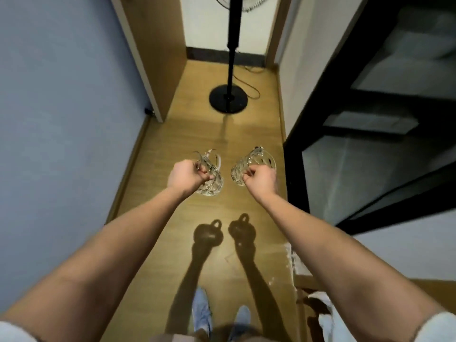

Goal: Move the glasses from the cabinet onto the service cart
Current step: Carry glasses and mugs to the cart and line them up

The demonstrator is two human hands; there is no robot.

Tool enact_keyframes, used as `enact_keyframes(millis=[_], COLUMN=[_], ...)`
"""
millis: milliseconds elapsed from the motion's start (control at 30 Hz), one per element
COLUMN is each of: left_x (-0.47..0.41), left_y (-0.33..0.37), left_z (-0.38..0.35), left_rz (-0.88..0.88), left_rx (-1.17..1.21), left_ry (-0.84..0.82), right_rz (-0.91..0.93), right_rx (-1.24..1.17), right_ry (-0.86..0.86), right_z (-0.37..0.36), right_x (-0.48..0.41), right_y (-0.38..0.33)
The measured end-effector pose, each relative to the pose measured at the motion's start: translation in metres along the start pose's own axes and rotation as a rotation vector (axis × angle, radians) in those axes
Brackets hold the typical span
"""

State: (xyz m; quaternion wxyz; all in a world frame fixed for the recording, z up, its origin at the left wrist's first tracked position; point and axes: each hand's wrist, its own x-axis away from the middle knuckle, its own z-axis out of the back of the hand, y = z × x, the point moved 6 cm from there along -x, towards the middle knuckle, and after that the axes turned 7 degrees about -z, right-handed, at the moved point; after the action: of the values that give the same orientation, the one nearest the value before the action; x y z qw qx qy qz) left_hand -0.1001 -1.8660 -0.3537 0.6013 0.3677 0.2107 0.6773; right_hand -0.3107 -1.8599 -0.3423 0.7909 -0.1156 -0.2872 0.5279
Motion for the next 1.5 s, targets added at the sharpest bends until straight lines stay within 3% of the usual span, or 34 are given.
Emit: enact_keyframes(millis=[200, 367, 533, 733, 933, 1167, 1333, 1500], left_x=[0.026, 0.07, 0.154, 0.331, 0.56, 0.807, 0.954, 1.072], left_y=[-0.039, -0.091, -0.156, -0.201, -0.185, -0.115, -0.072, -0.054], left_z=[0.124, 0.194, 0.24, 0.229, 0.167, 0.07, -0.004, -0.047], left_rz=[0.072, 0.226, 0.489, 0.859, 1.264, 1.591, 1.79, 1.932], left_rx=[-0.085, 0.007, 0.061, 0.139, 0.085, 0.095, 0.124, 0.112], left_ry=[0.151, 0.333, 0.601, 0.883, 1.098, 1.439, 1.468, 1.421], right_rz=[0.246, 0.531, 0.935, 1.376, 1.838, 2.368, 2.56, 2.743], right_rx=[0.204, 0.321, 0.477, 0.651, 0.793, 0.712, 0.601, 0.568], right_ry=[-0.034, -0.167, -0.314, -0.502, -0.626, -0.853, -1.144, -1.323], right_z=[0.001, -0.055, -0.131, -0.219, -0.284, -0.27, -0.228, -0.209], right_x=[0.012, 0.037, 0.086, 0.207, 0.412, 0.699, 0.868, 0.992], right_y=[-0.12, -0.216, -0.304, -0.353, -0.314, -0.194, -0.078, 0.02])
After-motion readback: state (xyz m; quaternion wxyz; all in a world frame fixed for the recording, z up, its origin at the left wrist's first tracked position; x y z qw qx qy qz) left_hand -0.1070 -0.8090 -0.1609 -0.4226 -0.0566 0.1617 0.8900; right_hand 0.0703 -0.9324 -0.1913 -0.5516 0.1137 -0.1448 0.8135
